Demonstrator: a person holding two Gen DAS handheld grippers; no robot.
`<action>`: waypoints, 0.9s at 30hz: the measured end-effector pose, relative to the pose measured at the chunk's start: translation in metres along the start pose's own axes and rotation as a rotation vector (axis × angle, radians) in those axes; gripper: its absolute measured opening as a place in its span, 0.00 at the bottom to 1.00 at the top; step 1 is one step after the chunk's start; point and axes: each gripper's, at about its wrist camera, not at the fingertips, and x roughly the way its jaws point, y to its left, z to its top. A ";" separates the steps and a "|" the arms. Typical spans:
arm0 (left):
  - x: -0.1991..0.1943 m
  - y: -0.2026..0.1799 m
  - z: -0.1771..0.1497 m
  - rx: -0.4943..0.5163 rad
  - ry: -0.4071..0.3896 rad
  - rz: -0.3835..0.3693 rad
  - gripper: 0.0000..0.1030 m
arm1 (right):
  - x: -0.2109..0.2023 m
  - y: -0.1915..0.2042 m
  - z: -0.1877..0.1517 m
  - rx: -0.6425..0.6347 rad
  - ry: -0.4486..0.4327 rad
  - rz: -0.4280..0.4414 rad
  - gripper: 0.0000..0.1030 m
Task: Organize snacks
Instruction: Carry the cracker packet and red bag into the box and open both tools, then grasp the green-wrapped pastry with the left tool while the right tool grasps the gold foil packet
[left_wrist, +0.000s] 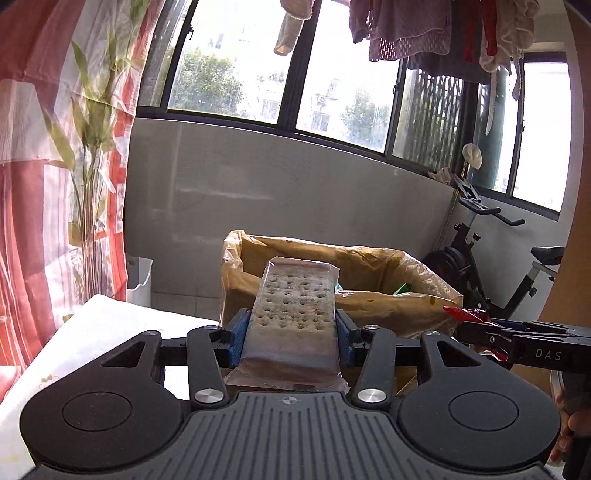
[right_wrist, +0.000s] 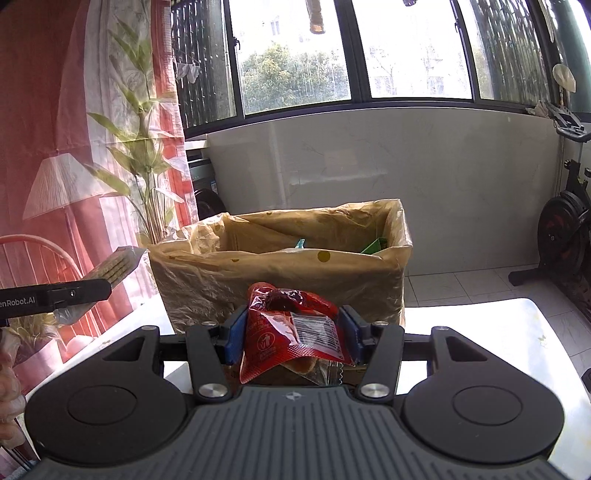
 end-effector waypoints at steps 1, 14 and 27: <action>0.005 -0.002 0.007 0.007 -0.010 -0.009 0.49 | 0.002 0.000 0.006 -0.008 -0.011 0.004 0.53; 0.117 -0.015 0.045 0.065 0.033 -0.001 0.49 | 0.111 -0.018 0.056 -0.075 -0.018 -0.044 0.53; 0.139 -0.009 0.042 0.060 0.079 0.003 0.66 | 0.135 -0.023 0.051 0.006 0.051 -0.058 0.75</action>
